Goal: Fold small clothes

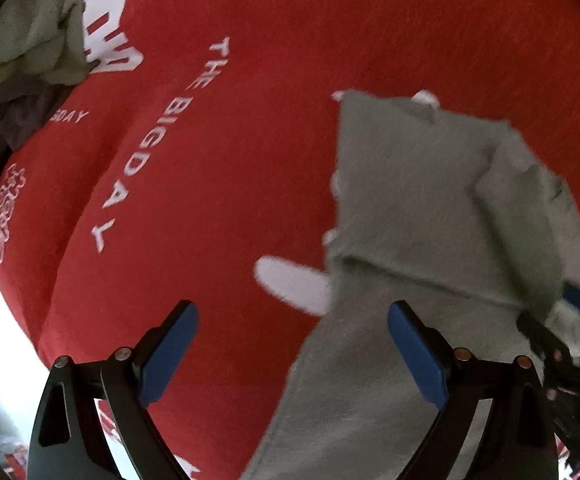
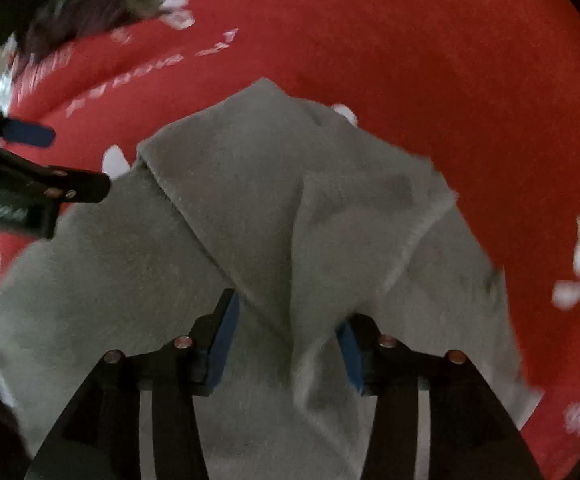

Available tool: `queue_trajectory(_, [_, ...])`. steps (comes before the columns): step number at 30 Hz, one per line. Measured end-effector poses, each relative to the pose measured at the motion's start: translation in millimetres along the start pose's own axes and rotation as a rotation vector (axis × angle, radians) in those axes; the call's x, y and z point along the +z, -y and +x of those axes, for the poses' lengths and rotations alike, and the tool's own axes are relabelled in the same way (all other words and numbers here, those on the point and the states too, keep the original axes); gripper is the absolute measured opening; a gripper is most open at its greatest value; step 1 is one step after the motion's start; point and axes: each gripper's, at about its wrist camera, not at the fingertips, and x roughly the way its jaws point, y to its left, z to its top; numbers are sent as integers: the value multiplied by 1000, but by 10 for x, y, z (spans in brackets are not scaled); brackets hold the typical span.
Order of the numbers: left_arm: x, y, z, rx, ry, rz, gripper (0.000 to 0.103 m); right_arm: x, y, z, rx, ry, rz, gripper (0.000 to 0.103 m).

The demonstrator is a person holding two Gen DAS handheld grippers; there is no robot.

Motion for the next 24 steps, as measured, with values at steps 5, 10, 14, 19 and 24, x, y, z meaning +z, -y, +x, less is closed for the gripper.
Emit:
queue_trajectory(5, [109,477,-162,-116,32,119,96,-678,891,-347,192,-14,608,52])
queue_trajectory(10, [137,1328,-48,-200,1,280,96,-1705,1406,-419,293,-1,1145,52])
queue_trajectory(14, [223,1807,236,-105,-16,317,96,-2061,1560,-319,356,32,1332,52])
queue_trajectory(19, [392,1513,395,167,51,252,96,-2204,1770,-254,430,183,1529,7])
queue_trajectory(24, [388,770,360,174,25,137,96,-2347,1899,-352,400,281,1567,7])
